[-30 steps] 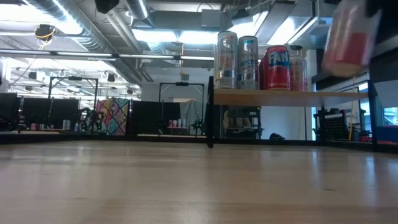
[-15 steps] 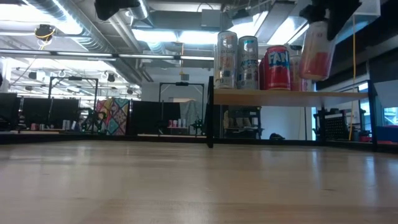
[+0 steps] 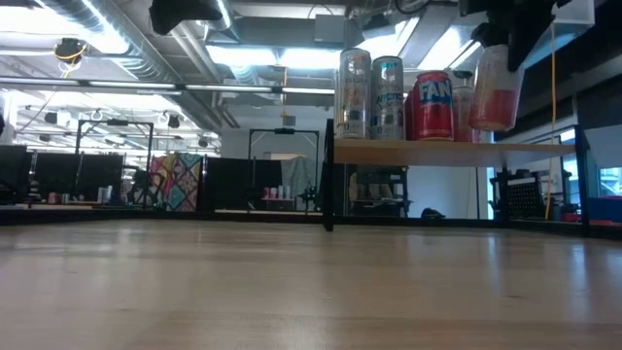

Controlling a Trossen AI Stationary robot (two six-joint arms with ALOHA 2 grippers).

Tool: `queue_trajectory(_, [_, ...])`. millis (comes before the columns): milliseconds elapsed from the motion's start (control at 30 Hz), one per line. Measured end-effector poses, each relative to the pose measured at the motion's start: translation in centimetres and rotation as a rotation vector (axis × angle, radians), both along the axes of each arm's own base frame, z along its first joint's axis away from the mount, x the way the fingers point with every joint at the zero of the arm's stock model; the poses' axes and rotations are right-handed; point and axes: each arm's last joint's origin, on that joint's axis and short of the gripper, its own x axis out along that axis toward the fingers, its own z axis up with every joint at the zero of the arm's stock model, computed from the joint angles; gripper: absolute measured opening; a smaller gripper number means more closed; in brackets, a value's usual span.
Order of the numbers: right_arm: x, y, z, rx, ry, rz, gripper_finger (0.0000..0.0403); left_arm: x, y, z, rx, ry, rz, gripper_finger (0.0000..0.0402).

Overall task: Place canned beverage on shelf
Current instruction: Put the orange white soda can on the shelf aligned with the other orange white soda can

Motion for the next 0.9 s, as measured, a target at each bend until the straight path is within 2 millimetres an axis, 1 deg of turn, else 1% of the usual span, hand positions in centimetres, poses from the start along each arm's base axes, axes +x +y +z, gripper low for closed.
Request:
queue_trajectory(67, [0.2, 0.7, 0.1, 0.071, -0.039, -0.006, 0.0266, 0.0, 0.0, 0.0, 0.000, 0.000, 0.000, 0.0329])
queue_trajectory(167, [0.7, 2.3, 0.1, 0.169, -0.075, 0.021, 0.0266, 0.0, -0.1, 0.0, 0.000, 0.000, -0.006, 0.0329])
queue_trajectory(233, [1.5, 3.4, -0.2, 0.186, -0.075, 0.057, 0.0266, 0.0, -0.1, 0.0, 0.000, 0.000, -0.008, 0.0329])
queue_trajectory(333, [3.2, 5.1, -1.4, 0.200, -0.086, 0.111, 0.0266, 0.0, -0.1, 0.0, 0.000, 0.000, -0.007, 0.0329])
queue_trajectory(433, [5.2, 6.9, -3.1, 0.209, -0.092, 0.165, 0.0266, 0.0, -0.1, 0.0, 0.001, 0.000, -0.007, 0.0329])
queue_trajectory(633, [8.8, 10.2, -7.5, 0.221, -0.023, 0.294, 0.0266, 0.0, -0.1, 0.0, 0.005, 0.001, -0.008, 0.0329])
queue_trajectory(767, [10.6, 11.3, -10.3, 0.221, 0.042, 0.346, 0.0266, 0.0, -0.1, 0.0, 0.026, 0.003, -0.017, 0.0329])
queue_trajectory(900, [11.8, 11.7, -12.5, 0.236, 0.105, 0.350, 0.0266, 0.0, -0.1, 0.0, 0.040, 0.004, -0.023, 0.0329])
